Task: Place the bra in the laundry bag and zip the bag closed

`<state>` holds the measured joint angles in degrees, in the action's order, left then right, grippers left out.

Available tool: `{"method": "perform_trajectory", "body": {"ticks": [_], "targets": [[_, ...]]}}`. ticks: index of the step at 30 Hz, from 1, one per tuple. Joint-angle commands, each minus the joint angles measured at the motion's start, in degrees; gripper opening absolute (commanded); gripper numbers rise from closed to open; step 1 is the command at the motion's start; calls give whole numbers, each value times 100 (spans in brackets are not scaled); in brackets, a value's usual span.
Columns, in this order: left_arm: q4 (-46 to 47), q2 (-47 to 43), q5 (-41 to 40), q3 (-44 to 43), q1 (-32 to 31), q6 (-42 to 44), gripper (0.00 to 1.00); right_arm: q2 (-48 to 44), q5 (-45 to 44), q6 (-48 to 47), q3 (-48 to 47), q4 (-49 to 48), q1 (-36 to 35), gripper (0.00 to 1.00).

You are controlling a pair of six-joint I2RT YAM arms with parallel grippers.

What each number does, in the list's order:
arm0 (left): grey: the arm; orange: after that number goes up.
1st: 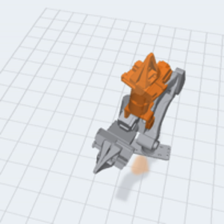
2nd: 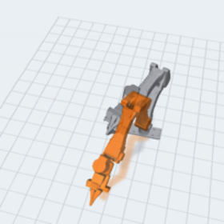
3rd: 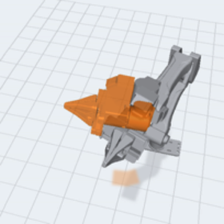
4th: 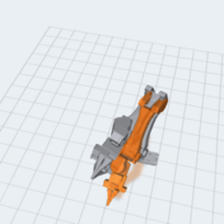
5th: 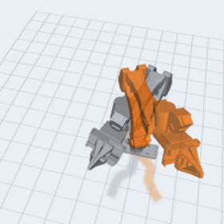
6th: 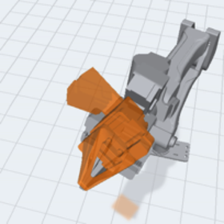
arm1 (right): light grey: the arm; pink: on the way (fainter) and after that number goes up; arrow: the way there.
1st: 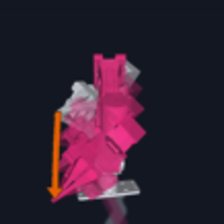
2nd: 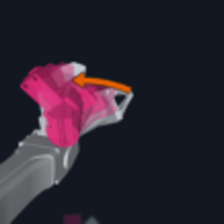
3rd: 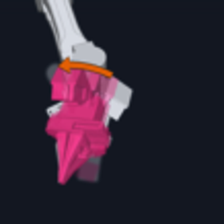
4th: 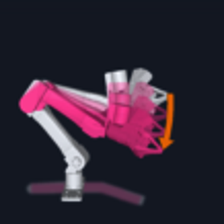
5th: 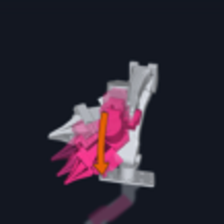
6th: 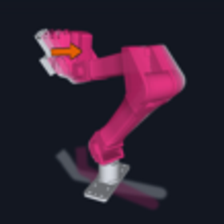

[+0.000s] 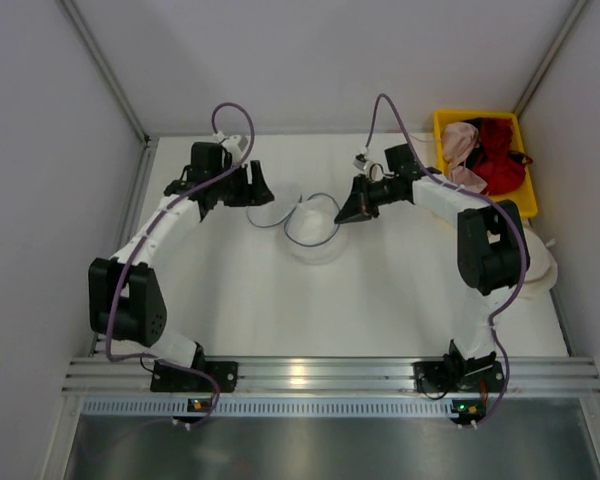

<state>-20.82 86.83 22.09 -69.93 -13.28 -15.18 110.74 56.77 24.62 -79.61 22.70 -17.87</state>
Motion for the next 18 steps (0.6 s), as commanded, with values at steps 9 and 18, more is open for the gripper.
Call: {"method": "perform_trajectory", "body": {"ticks": [9,18], "targets": [[-309,2977,-1048,-2277,519,1341,65,-351,26,-950,16,709,-15,0],[-379,4210,-741,-3535,510,1623,51,-465,115,-871,130,666,-24,1]]}}
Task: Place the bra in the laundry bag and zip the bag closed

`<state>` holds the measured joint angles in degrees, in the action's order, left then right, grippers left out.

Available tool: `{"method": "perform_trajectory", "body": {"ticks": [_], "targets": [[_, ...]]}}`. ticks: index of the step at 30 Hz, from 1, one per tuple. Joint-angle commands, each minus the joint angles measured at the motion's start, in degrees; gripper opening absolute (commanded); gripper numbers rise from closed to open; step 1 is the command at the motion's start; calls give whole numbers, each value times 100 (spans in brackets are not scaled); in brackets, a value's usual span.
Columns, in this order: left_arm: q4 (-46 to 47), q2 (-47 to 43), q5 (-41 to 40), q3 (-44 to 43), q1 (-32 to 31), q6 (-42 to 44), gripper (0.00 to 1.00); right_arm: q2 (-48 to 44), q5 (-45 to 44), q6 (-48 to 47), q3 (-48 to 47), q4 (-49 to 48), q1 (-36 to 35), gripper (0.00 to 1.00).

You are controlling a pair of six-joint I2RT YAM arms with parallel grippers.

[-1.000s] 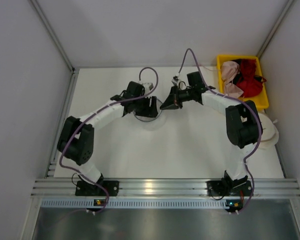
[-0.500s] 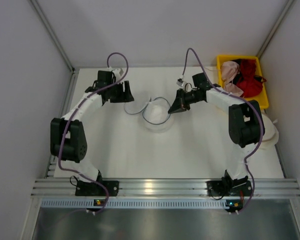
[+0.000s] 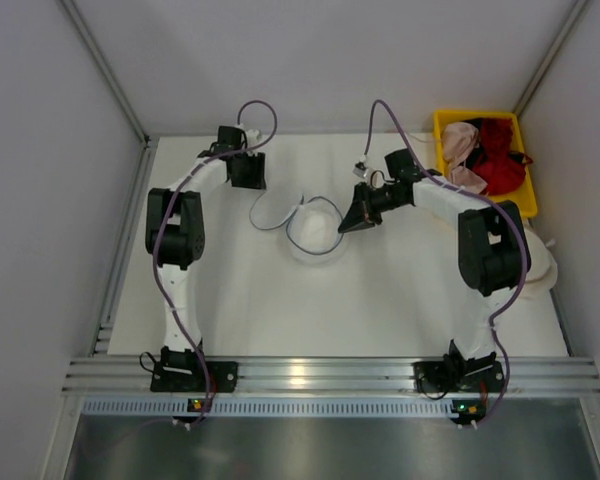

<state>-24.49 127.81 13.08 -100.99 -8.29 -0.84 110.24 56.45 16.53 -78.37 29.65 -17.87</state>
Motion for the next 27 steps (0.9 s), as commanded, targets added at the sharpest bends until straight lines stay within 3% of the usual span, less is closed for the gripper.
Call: {"method": "perform_trajectory", "body": {"ticks": [1,11,14,19,24,27], "targets": [[-38,148,360,-456,12,181,50,-398,139,-54,6,-55,-24,1],[-82,-19,863,343,-41,172,40,-117,244,315,-135,-363,-24,3],[-126,42,793,335,-41,225,30,-125,279,359,-135,-390,-32,3],[-135,34,705,45,-41,348,0,-204,288,420,-30,-477,-103,3],[-135,-344,722,-674,-93,514,0,-362,279,701,260,-854,-234,3],[-135,-712,644,-826,-268,786,0,-371,314,1070,375,-1249,-340,13]]}}
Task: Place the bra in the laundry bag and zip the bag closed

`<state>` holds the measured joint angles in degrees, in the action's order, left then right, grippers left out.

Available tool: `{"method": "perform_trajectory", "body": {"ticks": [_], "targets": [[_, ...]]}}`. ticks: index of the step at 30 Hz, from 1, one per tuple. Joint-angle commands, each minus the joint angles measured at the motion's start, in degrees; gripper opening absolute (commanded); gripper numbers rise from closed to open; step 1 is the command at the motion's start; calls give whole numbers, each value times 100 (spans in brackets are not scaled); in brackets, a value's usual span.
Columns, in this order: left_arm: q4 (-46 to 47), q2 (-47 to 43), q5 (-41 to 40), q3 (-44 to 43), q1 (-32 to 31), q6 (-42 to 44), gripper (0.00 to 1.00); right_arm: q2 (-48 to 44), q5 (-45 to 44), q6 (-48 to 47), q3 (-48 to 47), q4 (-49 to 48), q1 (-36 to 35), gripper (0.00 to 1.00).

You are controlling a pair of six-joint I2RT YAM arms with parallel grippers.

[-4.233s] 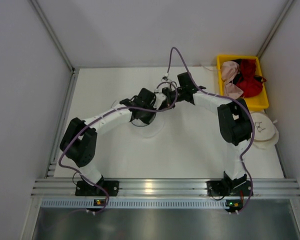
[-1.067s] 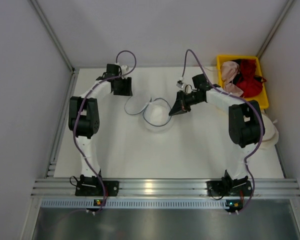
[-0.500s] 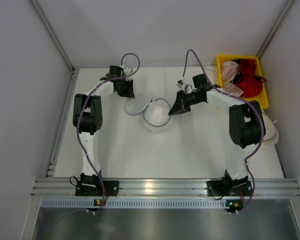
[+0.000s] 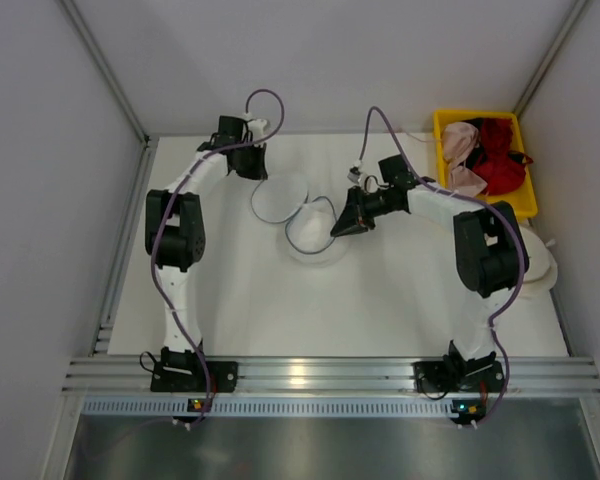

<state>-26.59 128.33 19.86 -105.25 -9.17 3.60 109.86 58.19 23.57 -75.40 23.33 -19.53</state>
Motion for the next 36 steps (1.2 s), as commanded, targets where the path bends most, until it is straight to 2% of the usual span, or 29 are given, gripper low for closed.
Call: {"method": "perform_trajectory", "body": {"ticks": [1,3,4,9,14,16,20,25,30,33,36], "targets": [[75,-992,-61,-382,-251,457,0,-334,183,446,78,-689,-200,15],[75,-1231,-148,-295,-479,782,0,-316,201,666,-36,-847,-253,23],[84,-1467,-305,-164,-585,887,0,-308,210,718,-98,-926,-262,32],[162,-2215,-1096,469,-1392,1538,0,-448,289,684,-467,-892,-87,49],[373,-2945,-1895,1259,-2035,1775,0,-870,342,658,41,-830,597,53],[470,-3242,-1924,1550,-2387,1776,0,-1027,254,596,200,-725,853,55],[829,-3701,-2407,2637,-3072,2056,0,-1204,-88,-227,193,-85,1433,57],[936,-3982,-2487,3370,-3784,2084,0,-1414,-291,-687,271,338,1698,58],[1007,-4062,-2162,4012,-4040,2163,0,-1582,-361,-1144,280,655,1768,58],[1059,-4167,-1662,4503,-4058,2522,0,-1635,-379,-1337,254,769,1768,59],[1199,-4404,-1310,5206,-4049,3268,0,-1574,-388,-1653,96,997,1768,59]]}}
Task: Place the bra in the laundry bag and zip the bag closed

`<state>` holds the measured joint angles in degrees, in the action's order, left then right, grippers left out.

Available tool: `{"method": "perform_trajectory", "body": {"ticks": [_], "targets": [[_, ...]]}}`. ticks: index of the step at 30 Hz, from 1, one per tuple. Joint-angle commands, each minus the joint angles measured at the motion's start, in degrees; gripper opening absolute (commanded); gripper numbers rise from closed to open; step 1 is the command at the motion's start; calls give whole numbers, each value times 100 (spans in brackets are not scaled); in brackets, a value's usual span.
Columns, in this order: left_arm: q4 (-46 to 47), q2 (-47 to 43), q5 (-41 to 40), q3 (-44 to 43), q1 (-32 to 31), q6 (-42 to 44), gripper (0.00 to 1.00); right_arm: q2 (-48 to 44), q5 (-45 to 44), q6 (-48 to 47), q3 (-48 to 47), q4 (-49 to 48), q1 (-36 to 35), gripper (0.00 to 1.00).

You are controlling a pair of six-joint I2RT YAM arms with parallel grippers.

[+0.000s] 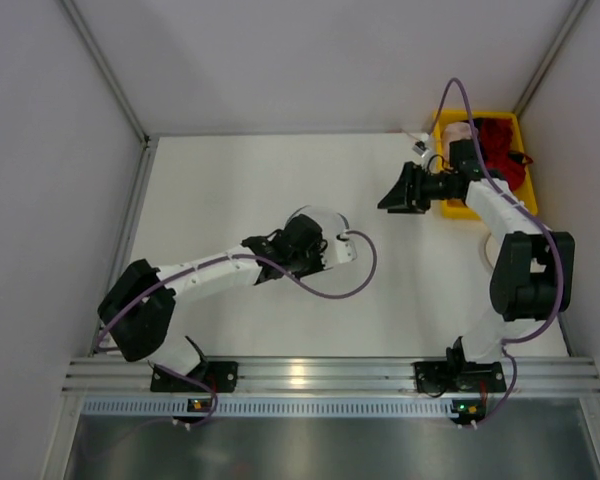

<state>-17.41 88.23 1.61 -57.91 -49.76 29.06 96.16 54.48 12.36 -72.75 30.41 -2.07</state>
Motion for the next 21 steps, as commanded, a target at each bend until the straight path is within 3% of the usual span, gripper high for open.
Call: {"method": "perform_trajectory", "body": {"ticks": [1,7,11,13,21], "targets": [[404,-577,621,639,10,1229,0,-142,-42,-655,-256,342,22,59],[809,-1227,1385,1782,246,3408,0,262,1,-893,-678,465,-22,60],[1020,-1387,2062,2152,1027,4931,1,605,89,-1174,-1091,623,-241,64],[1020,-1264,2335,2126,1344,5702,3,851,142,-1436,-1380,781,-460,65],[704,-351,2915,1318,2251,7235,3,1729,826,-1377,-2032,765,-1129,69]]}}
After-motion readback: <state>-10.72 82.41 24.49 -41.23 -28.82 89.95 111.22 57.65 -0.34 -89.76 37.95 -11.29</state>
